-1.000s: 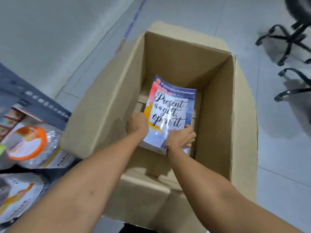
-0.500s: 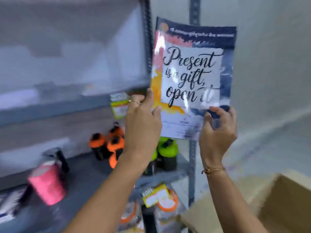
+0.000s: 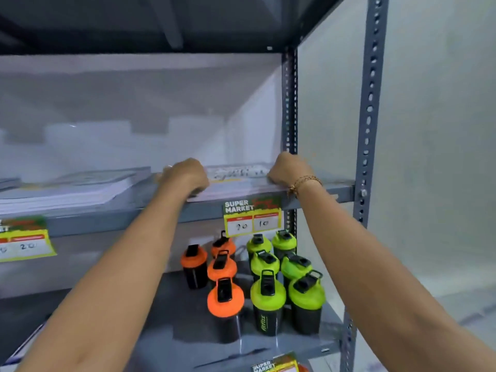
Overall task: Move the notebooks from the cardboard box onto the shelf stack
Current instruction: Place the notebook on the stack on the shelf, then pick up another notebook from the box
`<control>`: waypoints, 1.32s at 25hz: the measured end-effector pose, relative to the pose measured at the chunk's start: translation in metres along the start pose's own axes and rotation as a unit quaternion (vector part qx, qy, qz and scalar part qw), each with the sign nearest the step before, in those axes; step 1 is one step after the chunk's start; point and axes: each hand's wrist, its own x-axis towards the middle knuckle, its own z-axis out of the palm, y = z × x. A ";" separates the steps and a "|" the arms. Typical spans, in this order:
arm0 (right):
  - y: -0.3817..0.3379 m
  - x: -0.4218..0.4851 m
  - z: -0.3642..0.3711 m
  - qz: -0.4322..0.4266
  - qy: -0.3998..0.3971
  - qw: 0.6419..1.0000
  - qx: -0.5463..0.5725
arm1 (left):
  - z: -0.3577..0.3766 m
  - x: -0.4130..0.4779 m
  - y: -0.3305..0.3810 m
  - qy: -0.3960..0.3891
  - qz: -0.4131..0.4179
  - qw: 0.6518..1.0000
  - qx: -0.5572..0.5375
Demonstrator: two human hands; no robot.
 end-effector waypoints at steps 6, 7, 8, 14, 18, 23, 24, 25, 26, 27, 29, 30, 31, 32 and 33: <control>0.075 -0.064 0.005 -0.110 0.415 0.886 0.176 | 0.063 -0.073 0.079 0.351 0.227 0.909 0.007; 0.104 -0.085 0.013 -0.117 0.524 0.822 0.190 | 0.092 -0.098 0.103 0.385 0.310 0.868 -0.040; 0.151 -0.111 0.026 -0.081 0.584 0.787 0.181 | 0.134 -0.128 0.134 0.348 0.391 0.847 -0.091; 0.457 -0.327 0.160 0.512 0.426 0.744 0.050 | 0.376 -0.340 0.254 -0.374 0.467 0.793 -0.118; 0.523 -0.472 0.222 0.788 0.106 0.606 0.043 | 0.542 -0.434 0.233 -0.527 0.377 0.760 0.047; 0.533 -0.531 0.248 0.798 0.059 0.598 0.045 | 0.620 -0.478 0.166 -0.525 0.256 0.798 0.148; 0.535 -0.532 0.250 0.795 0.069 0.601 0.040 | 0.622 -0.478 0.164 -0.517 0.246 0.809 0.134; 0.536 -0.531 0.252 0.795 0.080 0.600 0.038 | 0.624 -0.478 0.166 -0.504 0.246 0.818 0.126; 0.534 -0.530 0.253 0.798 0.088 0.595 0.033 | 0.624 -0.477 0.167 -0.494 0.251 0.823 0.123; 0.532 -0.526 0.254 0.801 0.094 0.591 0.017 | 0.621 -0.476 0.170 -0.487 0.258 0.826 0.120; 0.526 -0.521 0.254 0.798 0.118 0.590 -0.018 | 0.615 -0.472 0.174 -0.468 0.290 0.826 0.122; 0.524 -0.519 0.252 0.795 0.139 0.590 -0.025 | 0.610 -0.470 0.176 -0.457 0.308 0.824 0.127; 0.519 -0.514 0.247 0.791 0.167 0.589 -0.023 | 0.603 -0.466 0.178 -0.449 0.325 0.822 0.130; 0.515 -0.509 0.240 0.787 0.196 0.584 -0.015 | 0.595 -0.463 0.180 -0.443 0.337 0.822 0.125; 0.511 -0.501 0.232 0.783 0.225 0.579 -0.011 | 0.586 -0.458 0.183 -0.438 0.339 0.825 0.113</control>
